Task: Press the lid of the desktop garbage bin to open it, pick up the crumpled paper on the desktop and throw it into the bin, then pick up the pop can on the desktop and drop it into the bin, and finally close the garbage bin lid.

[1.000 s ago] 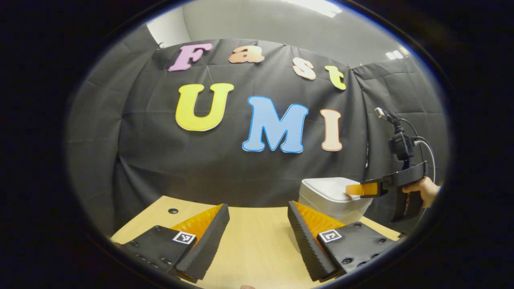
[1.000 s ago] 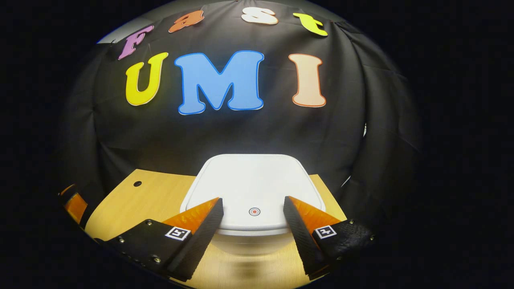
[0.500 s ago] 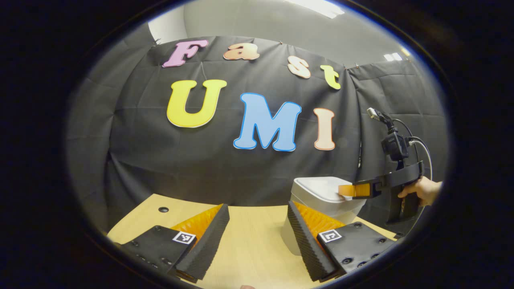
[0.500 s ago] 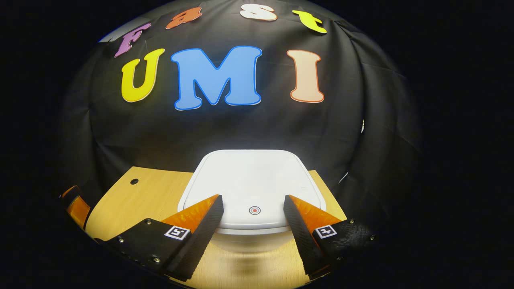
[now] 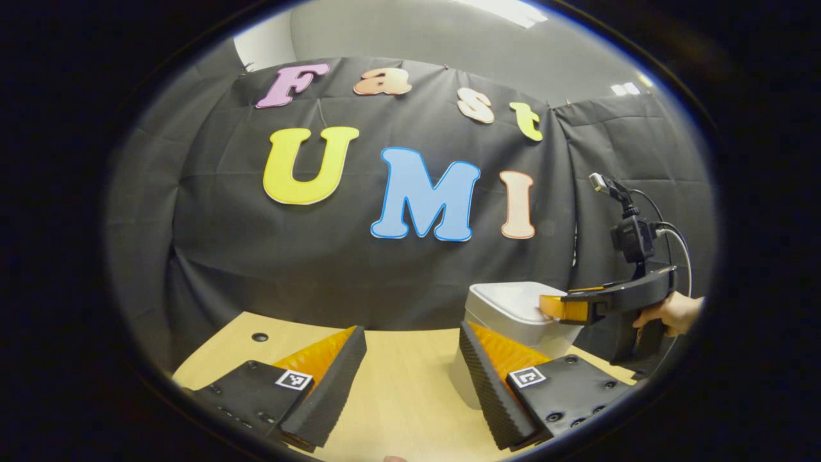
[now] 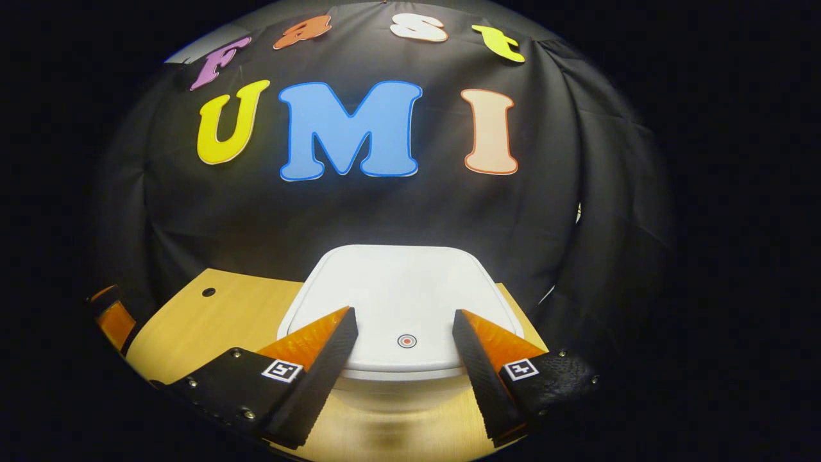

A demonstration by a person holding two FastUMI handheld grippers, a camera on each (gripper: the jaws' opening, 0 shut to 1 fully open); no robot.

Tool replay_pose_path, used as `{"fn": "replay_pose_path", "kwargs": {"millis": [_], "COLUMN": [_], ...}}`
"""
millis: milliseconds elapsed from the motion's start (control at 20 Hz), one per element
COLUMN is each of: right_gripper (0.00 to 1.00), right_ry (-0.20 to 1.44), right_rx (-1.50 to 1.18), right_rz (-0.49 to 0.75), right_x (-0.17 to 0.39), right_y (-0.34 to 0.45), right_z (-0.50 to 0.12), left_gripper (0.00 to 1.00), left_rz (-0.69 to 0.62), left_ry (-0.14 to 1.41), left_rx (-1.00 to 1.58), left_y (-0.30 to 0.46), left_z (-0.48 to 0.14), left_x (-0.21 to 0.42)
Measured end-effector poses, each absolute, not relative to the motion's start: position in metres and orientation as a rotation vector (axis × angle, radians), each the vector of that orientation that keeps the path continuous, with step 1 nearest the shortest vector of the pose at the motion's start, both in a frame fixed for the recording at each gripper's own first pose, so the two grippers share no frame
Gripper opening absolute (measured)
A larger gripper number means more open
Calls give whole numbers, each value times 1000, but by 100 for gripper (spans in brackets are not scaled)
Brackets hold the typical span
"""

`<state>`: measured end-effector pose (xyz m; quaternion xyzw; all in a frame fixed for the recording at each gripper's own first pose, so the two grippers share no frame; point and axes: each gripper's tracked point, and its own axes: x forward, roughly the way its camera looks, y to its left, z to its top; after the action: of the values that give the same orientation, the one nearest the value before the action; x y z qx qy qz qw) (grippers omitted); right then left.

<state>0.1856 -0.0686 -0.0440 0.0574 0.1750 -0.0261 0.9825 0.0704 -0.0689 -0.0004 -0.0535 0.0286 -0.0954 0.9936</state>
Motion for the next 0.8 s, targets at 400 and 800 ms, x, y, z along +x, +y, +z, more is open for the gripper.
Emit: {"fn": "replay_pose_path", "kwargs": {"millis": [400, 800], "right_gripper": [96, 95], "right_ry": [277, 240], "right_rx": [145, 194], "right_rz": [-80, -17], "right_x": [182, 160], "right_y": [-68, -55], "right_z": [-36, -25], "left_gripper": [95, 95], "left_rz": [-113, -41], "left_ry": [39, 23], "left_rx": [-103, -92], "left_y": [-54, -43], "left_z": [13, 24], "left_x": [54, 50]}}
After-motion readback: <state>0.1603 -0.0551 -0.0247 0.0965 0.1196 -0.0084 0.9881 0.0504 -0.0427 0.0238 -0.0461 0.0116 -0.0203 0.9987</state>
